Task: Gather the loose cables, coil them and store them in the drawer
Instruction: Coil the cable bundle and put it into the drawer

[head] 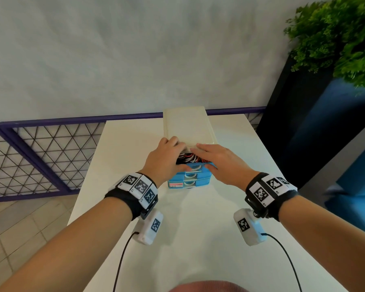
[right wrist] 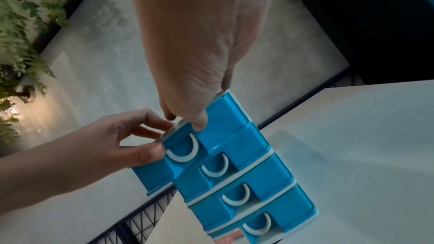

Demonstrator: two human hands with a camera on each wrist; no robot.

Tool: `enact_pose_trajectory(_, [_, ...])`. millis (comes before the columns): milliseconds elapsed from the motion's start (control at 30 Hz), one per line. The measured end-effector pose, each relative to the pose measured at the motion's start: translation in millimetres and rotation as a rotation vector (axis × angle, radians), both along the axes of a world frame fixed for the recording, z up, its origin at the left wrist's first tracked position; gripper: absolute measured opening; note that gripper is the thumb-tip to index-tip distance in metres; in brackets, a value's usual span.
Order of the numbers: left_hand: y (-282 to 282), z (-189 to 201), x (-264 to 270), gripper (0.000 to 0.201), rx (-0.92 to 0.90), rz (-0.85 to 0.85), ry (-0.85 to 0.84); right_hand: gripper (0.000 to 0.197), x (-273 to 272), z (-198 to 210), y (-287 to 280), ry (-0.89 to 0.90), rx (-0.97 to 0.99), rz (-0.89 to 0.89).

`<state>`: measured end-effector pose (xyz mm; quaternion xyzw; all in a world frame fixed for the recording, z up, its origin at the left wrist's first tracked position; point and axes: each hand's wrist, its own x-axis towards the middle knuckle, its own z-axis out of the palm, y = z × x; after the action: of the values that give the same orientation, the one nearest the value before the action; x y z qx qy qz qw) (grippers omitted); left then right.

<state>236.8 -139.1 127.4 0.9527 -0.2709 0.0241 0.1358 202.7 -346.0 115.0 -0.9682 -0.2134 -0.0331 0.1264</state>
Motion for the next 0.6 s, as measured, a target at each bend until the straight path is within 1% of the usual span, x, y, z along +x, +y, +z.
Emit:
enact_pose_trajectory(67, [7.1,2.3,2.9,0.064,0.041,-0.040,0.064,0.064,1.5,4.2,-0.3,0.024,-0.025,-0.034])
enact_pose_trajectory(133, [15.7,3.0,7.7,0.073,0.040,-0.068,0.125,0.071,6.9,7.5,1.5,0.052,-0.103,-0.055])
enact_pose_trajectory(200, [22.1,1.8,11.8,0.072,-0.002,-0.076,0.154,0.075,13.3,6.9,5.5,0.108,-0.141,-0.059])
enact_pose_trajectory(300, [24.2,0.7,13.3,0.066,-0.017,-0.067,0.143,0.073,20.1,3.4,7.0,0.127,-0.018,-0.067])
enact_pose_trajectory(367, [23.1,0.5,13.0,0.060,-0.031,-0.050,0.121,0.069,21.9,3.6,6.6,0.105,0.066,-0.092])
enact_pose_trajectory(433, [20.3,-0.1,12.5,0.052,-0.041,-0.020,0.077,0.062,23.3,3.3,9.3,0.052,0.090,-0.131])
enact_pose_trajectory(533, [11.8,-2.7,12.2,0.036,-0.032,0.026,-0.038,0.043,25.8,-1.6,18.3,-0.116,0.078,-0.182])
enact_pose_trajectory(600, [5.1,-5.9,11.6,0.029,-0.015,0.046,-0.121,0.033,27.3,-5.2,25.0,-0.210,0.051,-0.211])
